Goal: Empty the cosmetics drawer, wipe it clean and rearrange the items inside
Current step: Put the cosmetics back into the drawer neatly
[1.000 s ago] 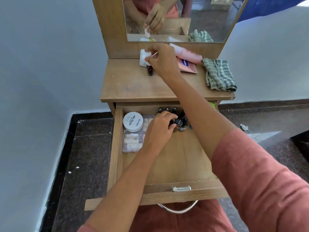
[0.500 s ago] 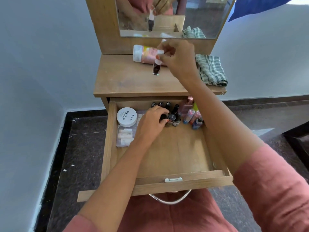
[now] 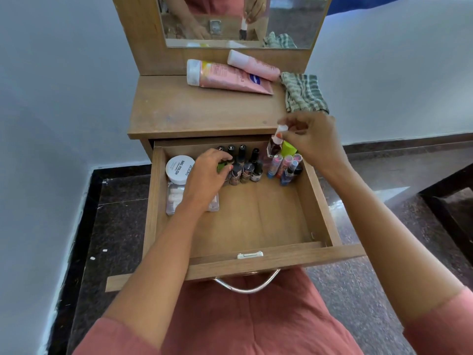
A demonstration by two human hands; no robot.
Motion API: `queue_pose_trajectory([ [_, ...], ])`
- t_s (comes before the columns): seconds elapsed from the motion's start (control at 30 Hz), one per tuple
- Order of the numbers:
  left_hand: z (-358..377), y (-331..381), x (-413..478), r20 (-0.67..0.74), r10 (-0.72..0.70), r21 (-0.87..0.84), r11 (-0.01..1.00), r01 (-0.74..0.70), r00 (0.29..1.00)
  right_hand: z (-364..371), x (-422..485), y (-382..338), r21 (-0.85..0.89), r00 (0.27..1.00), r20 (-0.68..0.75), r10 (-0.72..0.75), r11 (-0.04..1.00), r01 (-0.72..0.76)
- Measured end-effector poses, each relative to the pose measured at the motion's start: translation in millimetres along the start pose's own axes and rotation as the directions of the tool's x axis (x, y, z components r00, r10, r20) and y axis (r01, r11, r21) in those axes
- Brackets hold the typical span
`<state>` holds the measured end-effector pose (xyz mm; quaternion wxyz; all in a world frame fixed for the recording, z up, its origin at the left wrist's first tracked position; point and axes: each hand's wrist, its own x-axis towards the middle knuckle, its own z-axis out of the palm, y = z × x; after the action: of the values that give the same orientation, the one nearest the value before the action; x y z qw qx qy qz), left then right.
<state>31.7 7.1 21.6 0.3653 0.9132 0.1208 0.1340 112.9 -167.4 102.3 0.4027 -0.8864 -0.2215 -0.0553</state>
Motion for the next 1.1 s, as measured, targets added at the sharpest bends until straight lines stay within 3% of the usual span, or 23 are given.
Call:
queue_pose_trajectory([
  [0.4, -3, -1, -3, -0.014, -0.026, -0.006, 1.0, 0.026, 1.0, 24, -33, 24, -0.163, 0.989, 0.146, 0.035, 0.987, -0.011],
  [0.63, -3, -1, -2, -0.014, -0.024, -0.009, 1.0, 0.024, 1.0, 28, -35, 32, -0.29, 0.983, 0.172, 0.068, 0.957, -0.015],
  [0.83, -3, -1, -2, -0.005, -0.015, -0.009, 1.0, 0.015, 1.0, 30, -33, 32, -0.413, 0.985, 0.171, -0.02, 0.907, 0.09],
  [1.1, -4, 0, -3, -0.004, -0.02, -0.006, 1.0, 0.02, 1.0, 33, -36, 36, -0.502, 0.987, 0.157, -0.034, 0.858, 0.109],
])
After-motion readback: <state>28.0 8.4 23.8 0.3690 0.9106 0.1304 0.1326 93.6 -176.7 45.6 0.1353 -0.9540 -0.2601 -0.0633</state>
